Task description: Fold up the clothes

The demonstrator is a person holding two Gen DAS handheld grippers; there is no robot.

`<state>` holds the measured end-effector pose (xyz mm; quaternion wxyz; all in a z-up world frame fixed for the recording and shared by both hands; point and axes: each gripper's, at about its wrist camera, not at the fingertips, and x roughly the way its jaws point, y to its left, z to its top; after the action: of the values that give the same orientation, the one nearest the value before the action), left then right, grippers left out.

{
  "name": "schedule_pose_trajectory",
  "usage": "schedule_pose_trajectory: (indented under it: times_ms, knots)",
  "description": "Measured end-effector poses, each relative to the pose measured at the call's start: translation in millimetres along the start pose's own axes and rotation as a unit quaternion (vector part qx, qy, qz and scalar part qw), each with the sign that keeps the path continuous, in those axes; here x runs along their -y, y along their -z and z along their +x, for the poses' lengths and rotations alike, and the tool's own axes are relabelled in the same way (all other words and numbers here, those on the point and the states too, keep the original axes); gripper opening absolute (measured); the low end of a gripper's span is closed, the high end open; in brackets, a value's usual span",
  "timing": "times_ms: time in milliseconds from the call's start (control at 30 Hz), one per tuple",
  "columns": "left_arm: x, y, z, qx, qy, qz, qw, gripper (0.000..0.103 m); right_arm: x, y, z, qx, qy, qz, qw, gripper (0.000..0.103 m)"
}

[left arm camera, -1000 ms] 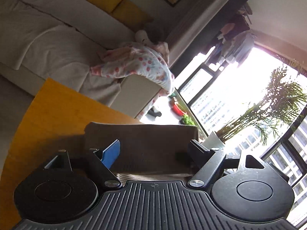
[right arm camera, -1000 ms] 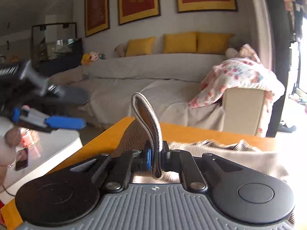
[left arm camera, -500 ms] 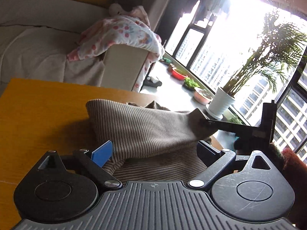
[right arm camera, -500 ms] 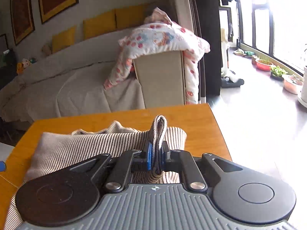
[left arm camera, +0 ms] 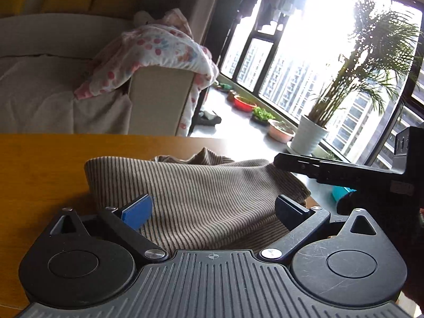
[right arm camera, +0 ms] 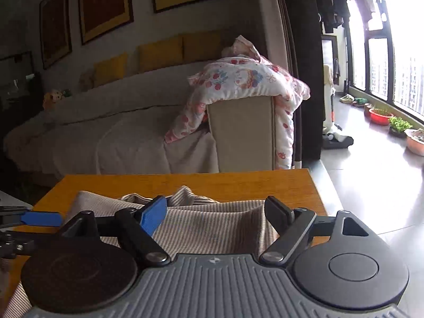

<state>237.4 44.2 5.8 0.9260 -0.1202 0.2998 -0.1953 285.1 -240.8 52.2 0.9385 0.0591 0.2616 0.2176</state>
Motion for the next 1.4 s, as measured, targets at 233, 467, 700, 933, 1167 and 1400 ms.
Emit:
schedule_pose_trajectory:
  times_ms: [233, 467, 700, 933, 1167, 1400]
  knots:
    - [-32.8, 5.4, 19.3, -0.006, -0.055, -0.001, 0.9985, 0.102, 0.8, 32.0, 30.6, -0.039, 0.004, 0.071, 0.997, 0.103]
    - [-55.3, -1.8, 24.6, -0.021, -0.064, -0.031, 0.9973, 0.103, -11.7, 38.5, 27.5, -0.044, 0.009, 0.057, 0.997, 0.103]
    - [-48.3, 6.5, 19.5, -0.018, -0.082, -0.02, 0.9963, 0.103, -7.8, 39.6, 24.7, -0.035, -0.004, 0.065, 0.997, 0.103]
    - [-50.1, 12.8, 8.0, -0.02, -0.074, -0.036, 0.9964, 0.103, -9.7, 41.5, 22.8, -0.036, -0.018, 0.062, 0.997, 0.103]
    - [-78.6, -11.6, 7.5, -0.084, -0.016, -0.112, 0.99, 0.094, -11.3, 22.5, 13.5, -0.062, -0.03, 0.002, 0.998, 0.103]
    - [-106.8, -26.7, 14.5, -0.117, 0.031, -0.134, 0.9836, 0.084, 68.0, -10.8, 29.6, -0.125, -0.016, 0.088, 0.988, 0.089]
